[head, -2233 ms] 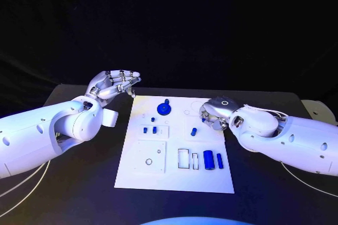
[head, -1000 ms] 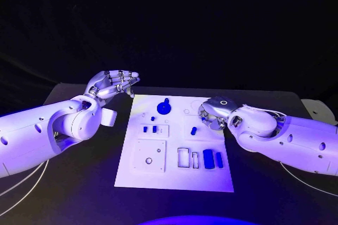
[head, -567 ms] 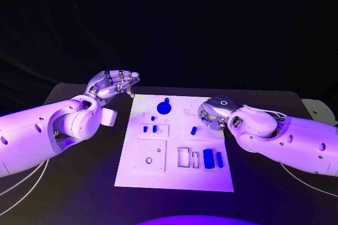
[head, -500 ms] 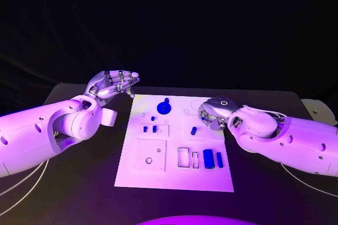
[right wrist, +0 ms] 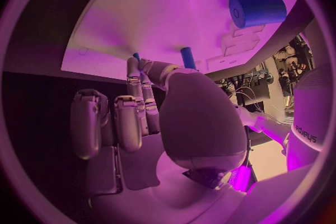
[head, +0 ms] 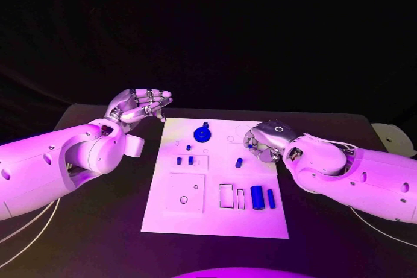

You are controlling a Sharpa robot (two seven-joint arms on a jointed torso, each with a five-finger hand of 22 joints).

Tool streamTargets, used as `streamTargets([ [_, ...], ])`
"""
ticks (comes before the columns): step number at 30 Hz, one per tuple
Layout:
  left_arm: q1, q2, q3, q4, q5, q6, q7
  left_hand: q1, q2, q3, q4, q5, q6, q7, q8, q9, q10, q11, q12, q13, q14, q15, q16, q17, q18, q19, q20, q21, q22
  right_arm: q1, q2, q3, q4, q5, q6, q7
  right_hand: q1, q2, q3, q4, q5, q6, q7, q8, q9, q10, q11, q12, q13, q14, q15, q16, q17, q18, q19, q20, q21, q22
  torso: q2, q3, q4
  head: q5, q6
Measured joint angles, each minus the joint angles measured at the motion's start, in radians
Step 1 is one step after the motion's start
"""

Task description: Assemble the parts on the task board

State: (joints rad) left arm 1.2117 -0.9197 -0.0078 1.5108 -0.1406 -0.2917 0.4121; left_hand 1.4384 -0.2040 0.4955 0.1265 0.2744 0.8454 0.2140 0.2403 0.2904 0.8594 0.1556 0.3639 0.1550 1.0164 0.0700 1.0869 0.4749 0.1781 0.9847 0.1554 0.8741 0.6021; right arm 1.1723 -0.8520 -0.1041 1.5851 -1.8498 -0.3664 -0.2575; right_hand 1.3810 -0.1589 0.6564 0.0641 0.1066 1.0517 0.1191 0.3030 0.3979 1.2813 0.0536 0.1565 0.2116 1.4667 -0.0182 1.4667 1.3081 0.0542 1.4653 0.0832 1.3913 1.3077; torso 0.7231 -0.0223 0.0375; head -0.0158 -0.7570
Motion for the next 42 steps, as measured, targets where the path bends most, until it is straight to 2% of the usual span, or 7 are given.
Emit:
streamTargets([
  [12,0.000,0.002,0.000,-0.002,0.000,0.000,-0.004,0.000,0.000,0.003,-0.003,0.000,0.000,0.000,0.000,-0.001,-0.007,0.000,0.004,-0.001,-0.003,0.003,-0.004,-0.003,0.000,0.000,0.000,0.000,0.000,0.017,-0.053,0.008,0.120,0.003,-0.040,0.000,-0.006,-0.006,-0.003,-0.003,0.000,0.000,0.000,0.002,0.004,0.004,0.000,-0.004,-0.001,0.000,0.000,0.000,0.000,0.000,0.001,-0.001,0.000,0.000,-0.001,-0.0004,-0.0014,0.004,0.003],
  [16,0.000,0.005,0.000,-0.003,0.000,0.000,-0.005,0.000,0.000,0.003,-0.003,0.000,0.000,0.000,0.000,-0.002,-0.007,0.000,0.004,-0.001,-0.007,0.000,-0.004,-0.003,0.000,0.000,0.000,0.000,0.000,0.014,-0.040,0.008,0.165,0.009,-0.053,0.000,-0.006,-0.006,-0.003,-0.002,0.000,0.000,0.000,0.002,0.007,0.005,-0.001,-0.004,-0.001,0.000,0.000,0.000,0.000,0.000,0.001,-0.001,0.000,0.000,-0.001,-0.0003,-0.0013,0.015,0.004],
  [23,0.000,0.011,0.000,-0.004,0.000,0.001,-0.006,0.000,0.000,0.003,-0.003,0.000,0.000,0.000,0.000,-0.002,-0.011,0.004,0.004,-0.001,-0.011,0.003,-0.004,-0.005,0.000,0.000,0.000,-0.004,0.000,0.002,0.006,0.008,0.209,0.025,-0.070,0.007,-0.006,-0.006,-0.003,-0.002,0.000,0.000,0.000,0.002,0.007,0.007,0.000,-0.004,0.000,0.000,0.000,0.000,0.000,0.000,0.001,-0.001,0.000,0.000,-0.001,-0.0012,0.0013,0.029,0.005],
  [27,0.000,0.013,0.000,-0.004,0.000,0.001,-0.007,0.000,0.000,0.005,-0.005,0.000,-0.004,0.004,0.000,-0.003,-0.014,0.000,0.004,-0.001,-0.011,0.003,-0.004,-0.005,0.000,0.000,0.000,-0.004,0.000,-0.005,0.030,0.008,0.222,0.037,-0.077,0.015,-0.006,-0.006,-0.001,-0.004,0.000,0.000,0.000,0.000,0.007,0.005,-0.002,-0.008,0.000,0.000,0.000,0.000,0.000,0.000,0.001,-0.001,0.000,0.000,-0.001,-0.0020,0.0018,0.045,0.004],
  [31,0.000,0.014,0.000,-0.004,0.000,0.001,-0.008,0.000,0.000,0.005,-0.005,0.000,-0.004,0.004,0.000,-0.003,-0.016,0.002,0.004,-0.002,-0.011,0.003,-0.004,-0.005,0.000,0.000,0.000,-0.004,0.000,-0.016,0.053,0.007,0.225,0.051,-0.083,0.024,-0.006,-0.006,-0.002,-0.008,-0.001,-0.001,-0.001,0.000,0.007,0.004,-0.003,-0.008,-0.001,0.000,0.000,0.000,0.000,0.000,0.001,-0.001,0.000,0.000,0.000,-0.0023,0.0014,0.065,-0.003],
  [36,0.000,0.016,0.000,-0.004,0.000,0.001,-0.009,0.000,0.000,0.005,-0.005,0.000,-0.004,0.004,0.000,-0.003,-0.018,0.004,0.004,-0.002,-0.011,0.003,-0.004,-0.006,0.000,0.000,0.000,-0.004,0.000,-0.045,0.089,0.006,0.218,0.070,-0.088,0.037,-0.006,-0.006,-0.002,-0.008,-0.001,-0.001,-0.001,0.002,0.006,0.004,-0.003,-0.008,-0.001,0.000,0.000,0.000,0.000,0.000,0.001,-0.001,0.000,0.000,0.001,-0.0018,0.0007,0.094,-0.013],
  [42,0.000,0.021,0.000,-0.004,0.000,0.001,-0.011,0.000,0.000,0.004,-0.007,0.000,-0.004,0.004,0.000,-0.003,-0.018,0.004,0.004,-0.002,-0.011,0.003,-0.004,-0.006,0.000,0.000,0.000,-0.004,0.000,-0.084,0.131,0.004,0.183,0.094,-0.093,0.054,-0.006,-0.006,-0.002,-0.008,-0.001,-0.003,-0.003,0.002,0.006,0.004,-0.003,-0.012,-0.001,0.000,0.000,0.000,0.000,0.000,0.001,-0.001,0.000,0.000,0.002,-0.0010,0.0001,0.127,-0.026],
])
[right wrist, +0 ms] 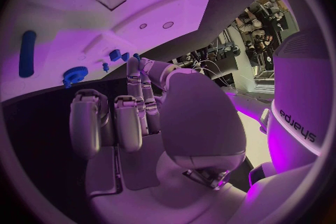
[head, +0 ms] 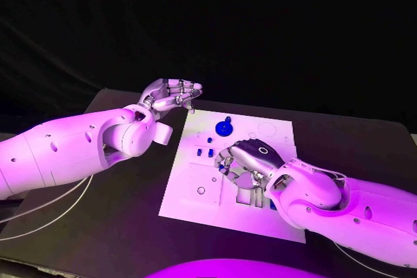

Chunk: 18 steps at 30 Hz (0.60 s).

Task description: Assemble the parts on the task board

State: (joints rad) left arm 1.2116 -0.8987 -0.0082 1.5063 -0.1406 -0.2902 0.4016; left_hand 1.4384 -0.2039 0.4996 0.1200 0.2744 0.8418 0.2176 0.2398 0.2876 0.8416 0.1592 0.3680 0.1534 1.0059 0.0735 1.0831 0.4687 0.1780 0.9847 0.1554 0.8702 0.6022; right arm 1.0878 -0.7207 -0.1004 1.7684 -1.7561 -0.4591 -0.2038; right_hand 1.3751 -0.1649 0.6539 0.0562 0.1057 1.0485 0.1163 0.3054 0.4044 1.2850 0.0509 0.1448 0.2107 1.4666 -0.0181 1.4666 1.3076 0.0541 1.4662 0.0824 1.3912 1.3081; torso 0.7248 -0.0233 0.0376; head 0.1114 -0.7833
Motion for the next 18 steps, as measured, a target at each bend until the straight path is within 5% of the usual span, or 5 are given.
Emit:
streamTargets([
  [9,0.000,0.004,0.000,-0.001,0.000,0.001,-0.003,0.000,0.000,-0.002,-0.001,0.000,-0.004,-0.004,0.000,0.000,0.000,0.000,0.004,0.000,-0.004,0.004,0.000,-0.001,0.000,0.000,0.000,0.000,0.000,-0.040,0.037,-0.001,-0.041,0.025,-0.007,0.022,0.000,0.000,0.003,-0.003,0.003,-0.002,-0.002,0.000,0.002,0.000,0.000,0.000,-0.001,0.000,0.000,0.000,0.000,0.000,0.000,0.000,0.000,0.000,0.000,-0.0001,0.0012,0.042,-0.017],
  [18,0.000,0.007,0.000,-0.002,0.000,0.002,-0.004,0.000,0.000,-0.002,-0.001,0.000,-0.004,-0.004,0.000,-0.001,-0.004,0.004,0.004,0.000,-0.004,0.004,0.000,-0.001,0.000,0.000,0.000,0.000,0.000,-0.064,0.059,-0.002,-0.068,0.040,-0.011,0.037,0.000,0.000,0.003,-0.003,0.003,0.000,0.000,-0.001,0.002,-0.001,0.003,0.000,-0.001,0.000,0.000,0.000,0.000,0.000,0.000,0.000,-0.001,0.000,0.000,-0.0017,0.0006,0.061,-0.024],
])
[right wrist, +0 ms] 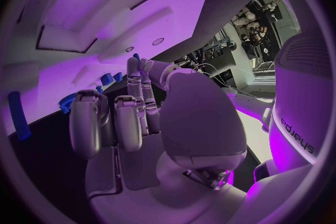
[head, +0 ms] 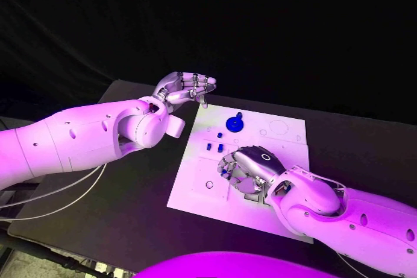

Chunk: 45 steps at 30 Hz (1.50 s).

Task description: Assemble the parts on the task board

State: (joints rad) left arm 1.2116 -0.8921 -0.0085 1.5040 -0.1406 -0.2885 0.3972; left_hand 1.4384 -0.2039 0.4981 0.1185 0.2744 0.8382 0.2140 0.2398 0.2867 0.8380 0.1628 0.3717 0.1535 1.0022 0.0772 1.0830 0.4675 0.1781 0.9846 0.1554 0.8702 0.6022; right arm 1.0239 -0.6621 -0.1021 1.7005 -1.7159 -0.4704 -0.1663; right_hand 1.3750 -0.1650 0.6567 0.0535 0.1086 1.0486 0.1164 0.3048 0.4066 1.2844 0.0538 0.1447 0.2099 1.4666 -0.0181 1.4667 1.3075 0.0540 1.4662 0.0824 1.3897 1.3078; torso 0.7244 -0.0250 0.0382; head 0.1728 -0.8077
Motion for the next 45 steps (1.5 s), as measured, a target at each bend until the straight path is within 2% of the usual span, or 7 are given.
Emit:
streamTargets([
  [17,0.000,0.001,0.000,-0.001,0.000,0.001,-0.002,0.000,0.000,0.000,0.000,0.000,0.000,0.000,0.000,0.000,-0.004,-0.004,0.000,-0.001,0.000,0.000,0.000,-0.001,0.000,-0.001,0.001,0.000,0.000,-0.008,0.009,0.000,-0.031,0.009,-0.001,0.012,0.000,-0.001,0.000,0.000,0.000,0.000,0.000,0.001,0.000,0.000,0.001,-0.001,0.000,0.000,0.000,0.000,0.000,0.000,0.000,0.000,-0.002,0.000,-0.001,-0.0004,0.0001,0.014,-0.007],
  [33,0.000,0.001,0.000,-0.001,0.000,0.002,-0.004,0.000,0.000,0.000,0.000,0.000,0.000,0.000,0.000,0.000,-0.004,-0.004,0.000,-0.001,0.000,0.000,0.000,-0.002,0.000,-0.003,0.003,0.000,0.000,-0.009,0.019,-0.001,-0.044,0.009,0.002,0.012,-0.003,-0.003,-0.003,-0.003,0.004,0.000,0.000,0.000,0.000,-0.003,0.000,-0.004,0.000,0.000,0.000,0.000,0.001,0.000,0.000,0.000,-0.002,0.000,0.000,0.0006,0.0000,0.018,-0.008],
  [45,0.000,0.000,0.000,-0.001,0.000,0.002,-0.006,0.000,0.000,0.000,0.000,0.000,0.000,0.000,0.000,-0.001,-0.007,0.000,0.003,-0.001,0.000,0.000,0.000,-0.002,0.000,-0.003,0.003,0.000,0.000,-0.008,0.024,0.000,-0.043,0.010,0.029,0.011,-0.016,-0.005,-0.006,-0.006,0.004,-0.003,0.003,-0.003,0.005,-0.003,0.001,-0.008,0.001,0.000,0.000,0.000,0.000,0.000,0.000,0.000,-0.006,0.000,-0.001,-0.0003,0.0000,0.019,-0.011],
])
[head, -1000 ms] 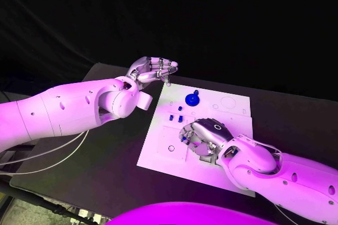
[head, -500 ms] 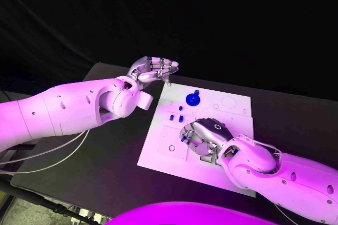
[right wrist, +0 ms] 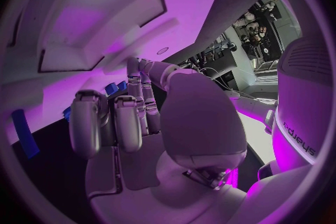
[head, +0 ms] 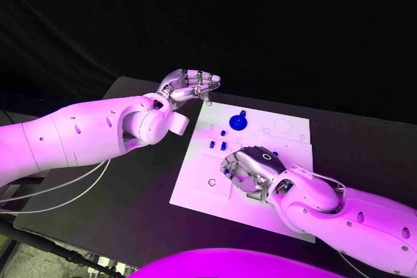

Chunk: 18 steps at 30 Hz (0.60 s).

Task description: Assemble the parts on the task board

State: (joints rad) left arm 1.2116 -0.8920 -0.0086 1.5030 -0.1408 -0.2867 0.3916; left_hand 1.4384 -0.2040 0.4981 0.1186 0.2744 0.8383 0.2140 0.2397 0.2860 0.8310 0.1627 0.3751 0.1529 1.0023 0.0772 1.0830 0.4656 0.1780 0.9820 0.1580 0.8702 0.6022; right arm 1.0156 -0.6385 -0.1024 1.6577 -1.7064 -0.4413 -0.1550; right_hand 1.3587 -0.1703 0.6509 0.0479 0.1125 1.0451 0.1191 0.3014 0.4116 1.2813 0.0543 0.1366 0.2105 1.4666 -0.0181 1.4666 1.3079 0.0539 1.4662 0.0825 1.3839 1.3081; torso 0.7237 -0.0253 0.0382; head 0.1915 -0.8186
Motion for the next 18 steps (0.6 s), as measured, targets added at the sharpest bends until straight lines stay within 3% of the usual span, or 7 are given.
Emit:
streamTargets([
  [4,0.000,0.000,0.000,0.000,0.000,0.000,0.000,0.000,0.000,0.000,0.000,0.000,0.000,0.000,0.000,0.000,0.000,0.000,0.000,0.000,0.000,0.000,0.000,0.000,0.000,0.000,0.000,0.000,0.000,0.001,0.001,0.001,0.000,0.000,0.008,-0.003,-0.029,-0.003,-0.005,0.004,0.002,-0.025,0.014,-0.003,0.000,-0.007,0.008,-0.016,0.000,0.000,0.000,0.000,0.000,0.000,0.000,0.000,-0.011,0.000,0.000,-0.0001,-0.0002,-0.001,0.000],
  [7,0.000,0.000,0.000,0.000,0.000,0.000,-0.001,0.000,0.000,0.000,0.000,0.000,0.000,0.000,0.000,0.000,0.000,0.000,0.000,0.000,0.000,0.000,0.000,0.000,0.000,0.000,0.000,0.000,0.000,0.002,0.000,0.001,-0.001,-0.001,0.009,-0.008,-0.062,-0.022,-0.025,0.014,0.015,-0.069,0.029,-0.033,-0.008,-0.023,0.010,-0.034,0.000,-0.001,0.001,0.000,0.000,0.000,0.000,0.000,-0.016,0.000,0.000,-0.0001,-0.0006,-0.002,0.000],
  [11,0.000,-0.001,0.000,0.000,0.000,0.000,-0.001,0.000,0.000,0.003,-0.003,0.000,-0.006,-0.002,0.000,0.000,0.000,0.000,0.000,0.000,0.000,0.000,0.000,-0.001,0.000,0.000,0.000,0.000,0.000,0.002,-0.002,0.000,0.000,-0.002,0.008,-0.014,-0.076,-0.036,-0.036,0.019,0.015,-0.105,0.026,-0.060,-0.022,-0.029,0.011,-0.038,-0.001,0.000,0.007,0.000,0.000,0.000,0.000,0.008,-0.023,0.000,0.000,0.0002,-0.0007,-0.004,0.001],
  [18,0.000,-0.002,0.000,0.000,0.000,0.000,-0.003,0.000,0.000,0.003,-0.003,0.000,-0.006,-0.002,0.000,0.000,0.000,0.000,0.000,0.000,0.000,0.000,0.000,-0.001,0.000,0.000,0.000,0.000,0.000,0.001,-0.013,-0.002,0.014,-0.006,-0.001,-0.029,-0.076,-0.036,-0.039,0.017,0.015,-0.119,0.020,-0.070,-0.026,-0.030,0.013,-0.039,0.002,0.000,0.007,0.000,0.000,0.000,0.000,0.008,-0.023,0.000,0.000,0.0011,-0.0003,-0.005,0.004],
])
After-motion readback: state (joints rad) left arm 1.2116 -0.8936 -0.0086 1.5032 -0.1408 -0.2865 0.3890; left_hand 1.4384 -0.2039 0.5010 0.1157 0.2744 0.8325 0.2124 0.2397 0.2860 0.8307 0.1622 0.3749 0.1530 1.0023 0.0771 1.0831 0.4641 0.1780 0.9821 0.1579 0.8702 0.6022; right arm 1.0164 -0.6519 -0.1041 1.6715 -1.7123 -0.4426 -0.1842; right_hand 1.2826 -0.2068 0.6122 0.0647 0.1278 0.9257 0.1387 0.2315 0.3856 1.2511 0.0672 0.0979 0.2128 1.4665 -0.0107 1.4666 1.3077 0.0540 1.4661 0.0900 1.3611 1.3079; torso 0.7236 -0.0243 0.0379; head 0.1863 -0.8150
